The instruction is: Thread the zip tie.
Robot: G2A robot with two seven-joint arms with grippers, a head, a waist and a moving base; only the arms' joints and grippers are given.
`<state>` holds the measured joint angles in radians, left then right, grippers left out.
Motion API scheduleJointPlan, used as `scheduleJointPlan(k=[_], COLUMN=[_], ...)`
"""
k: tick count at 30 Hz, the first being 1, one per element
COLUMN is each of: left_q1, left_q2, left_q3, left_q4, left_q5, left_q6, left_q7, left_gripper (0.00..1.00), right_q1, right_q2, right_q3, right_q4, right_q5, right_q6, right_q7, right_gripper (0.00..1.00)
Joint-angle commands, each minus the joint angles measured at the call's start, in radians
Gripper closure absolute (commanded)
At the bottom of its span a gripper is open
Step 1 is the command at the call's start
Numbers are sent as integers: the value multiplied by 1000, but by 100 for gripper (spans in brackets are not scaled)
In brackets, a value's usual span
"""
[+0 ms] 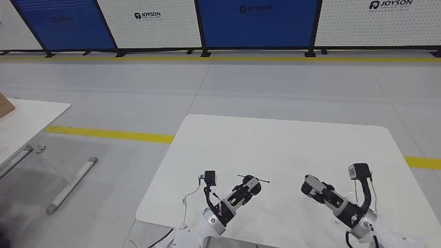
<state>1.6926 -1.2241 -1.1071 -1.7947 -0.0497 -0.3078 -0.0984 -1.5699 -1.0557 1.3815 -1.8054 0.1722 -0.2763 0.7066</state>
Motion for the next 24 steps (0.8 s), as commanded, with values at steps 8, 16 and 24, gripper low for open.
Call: scheduleJointPlan(k=[8, 16, 24], left_q1=[0, 0, 0], left_q2=[0, 0, 0], left_q3=[0, 0, 0], left_q4=[0, 0, 0], left_q5=[0, 0, 0], left_q6=[0, 0, 0], left_q7=[0, 0, 0], left_gripper=[100, 100, 100], right_q1=[37, 40, 91], right_q2=[25, 26, 50], right_q3=[71, 68, 124], right_q4=[7, 3, -91], right_q5=[-74, -104, -354], right_q6=[84, 86, 189], right_q7=[231, 225, 314], right_gripper=[0, 0, 0])
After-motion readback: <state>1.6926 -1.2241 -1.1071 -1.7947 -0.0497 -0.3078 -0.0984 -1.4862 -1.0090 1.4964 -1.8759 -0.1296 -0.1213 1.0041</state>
